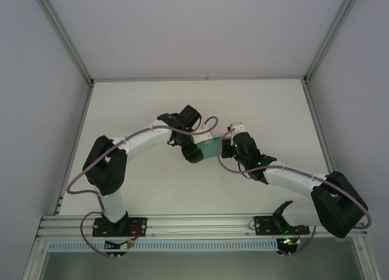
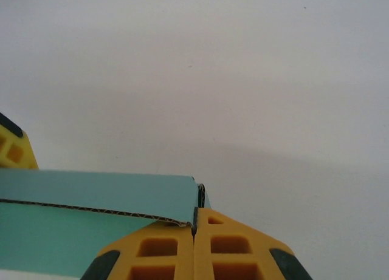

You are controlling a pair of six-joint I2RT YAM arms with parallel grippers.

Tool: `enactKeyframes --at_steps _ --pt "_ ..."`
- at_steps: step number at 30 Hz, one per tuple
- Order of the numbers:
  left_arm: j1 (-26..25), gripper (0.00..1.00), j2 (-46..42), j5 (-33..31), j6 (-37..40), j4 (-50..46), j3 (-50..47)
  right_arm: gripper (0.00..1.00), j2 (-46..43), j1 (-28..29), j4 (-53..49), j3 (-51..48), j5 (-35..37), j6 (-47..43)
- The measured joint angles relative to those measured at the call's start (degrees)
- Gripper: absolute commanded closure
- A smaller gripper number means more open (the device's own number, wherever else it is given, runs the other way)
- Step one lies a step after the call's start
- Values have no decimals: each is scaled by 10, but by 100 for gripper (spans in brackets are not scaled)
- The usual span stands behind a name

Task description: Assemble paper box

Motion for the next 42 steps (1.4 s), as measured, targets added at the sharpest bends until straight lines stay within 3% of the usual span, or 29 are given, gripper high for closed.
enactKeyframes --at_steps 7,14,20,24,26,29,33,40,42 --pt "0 0 -32 -12 -35 5 -3 100 5 29 -82 47 34 20" --pt "3 0 -174 -114 -163 81 -105 100 32 40 -202 126 51 62" --pt "44 30 -226 -133 -264 105 -174 100 53 40 -253 166 53 82" --pt "51 42 -219 -97 -288 126 -176 100 56 40 -263 172 52 83" --pt "50 54 -209 -82 -294 131 -171 100 56 40 -264 173 52 83" --pt "50 60 -182 -70 -300 129 -153 100 56 40 -265 174 52 85" --pt "50 79 -156 -59 -305 129 -137 100 59 40 -265 176 52 85" --pt "46 98 -153 -49 -346 114 -128 100 65 43 -273 184 56 92" --pt "45 98 -152 -53 -362 102 -120 100 67 46 -279 188 58 94"
